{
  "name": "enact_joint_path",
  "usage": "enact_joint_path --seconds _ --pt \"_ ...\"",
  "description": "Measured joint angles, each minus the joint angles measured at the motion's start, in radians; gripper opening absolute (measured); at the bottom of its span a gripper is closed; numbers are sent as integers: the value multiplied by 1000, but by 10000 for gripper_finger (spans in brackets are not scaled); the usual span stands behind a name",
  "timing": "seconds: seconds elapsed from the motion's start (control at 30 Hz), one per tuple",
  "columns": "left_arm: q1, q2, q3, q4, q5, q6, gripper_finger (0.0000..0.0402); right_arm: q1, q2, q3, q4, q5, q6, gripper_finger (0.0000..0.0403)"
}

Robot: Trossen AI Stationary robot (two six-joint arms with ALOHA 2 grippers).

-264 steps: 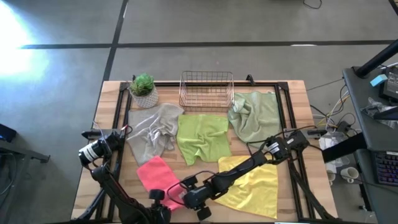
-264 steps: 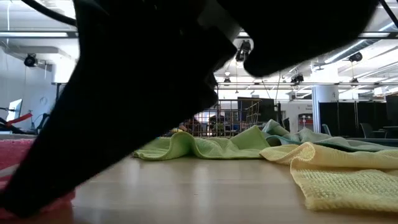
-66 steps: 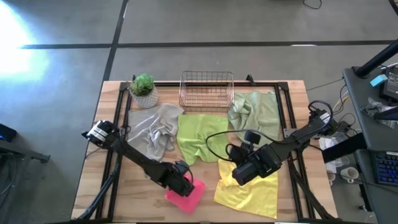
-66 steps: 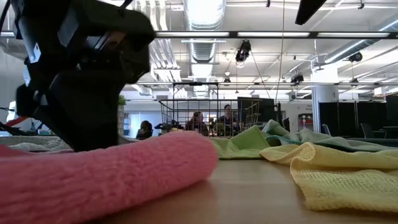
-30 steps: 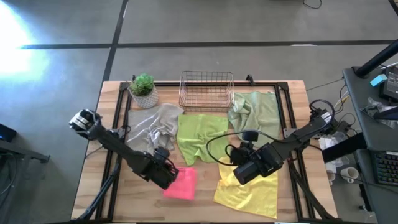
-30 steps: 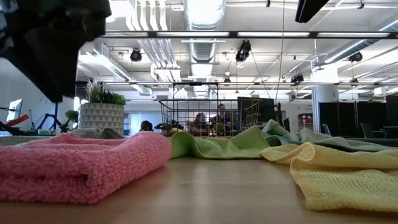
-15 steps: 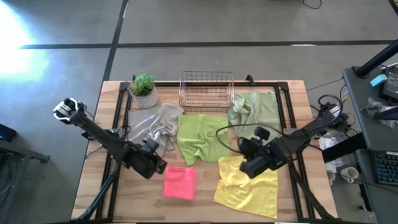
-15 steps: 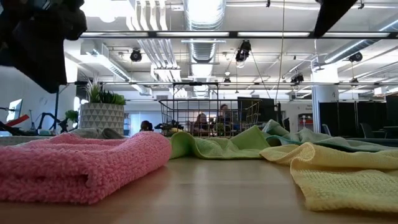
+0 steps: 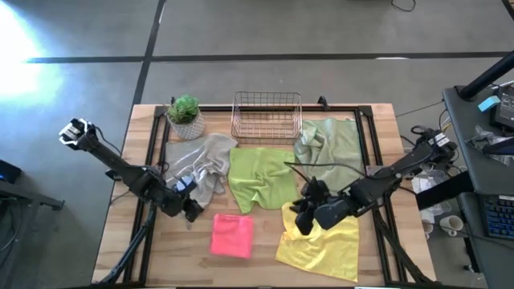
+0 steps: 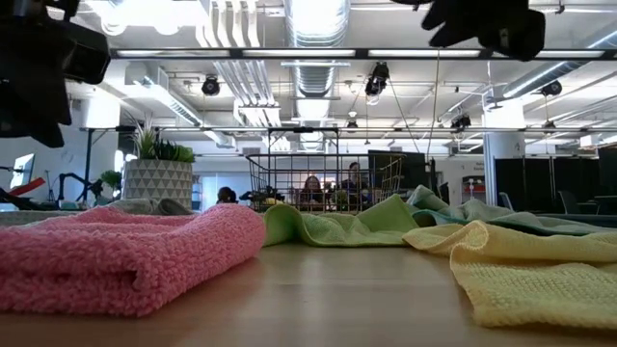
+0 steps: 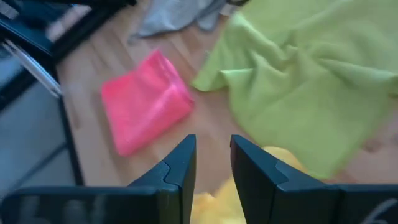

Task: Fold microfiber towels
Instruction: Put the folded pink towel into the wire basket

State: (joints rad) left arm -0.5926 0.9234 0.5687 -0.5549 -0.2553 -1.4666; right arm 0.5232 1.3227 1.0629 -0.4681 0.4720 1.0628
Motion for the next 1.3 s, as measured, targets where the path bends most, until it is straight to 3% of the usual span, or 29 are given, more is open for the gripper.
enact_joint_path --seconds 0.17,0.4,0.6,0.83,1.3 --pt "0 -23 -10 -2 19 42 154 -7 62 -38 158 1 70 107" --pt "0 33 -16 5 21 35 206 -27 186 -42 268 0 192 164" --pt "0 131 -20 127 55 35 211 -45 324 42 274 -31 272 194" --pt "-2 265 -20 159 74 11 211 -47 462 175 273 -80 256 196" --pt "-3 444 -20 324 84 -19 211 -92 559 240 297 -81 290 196"
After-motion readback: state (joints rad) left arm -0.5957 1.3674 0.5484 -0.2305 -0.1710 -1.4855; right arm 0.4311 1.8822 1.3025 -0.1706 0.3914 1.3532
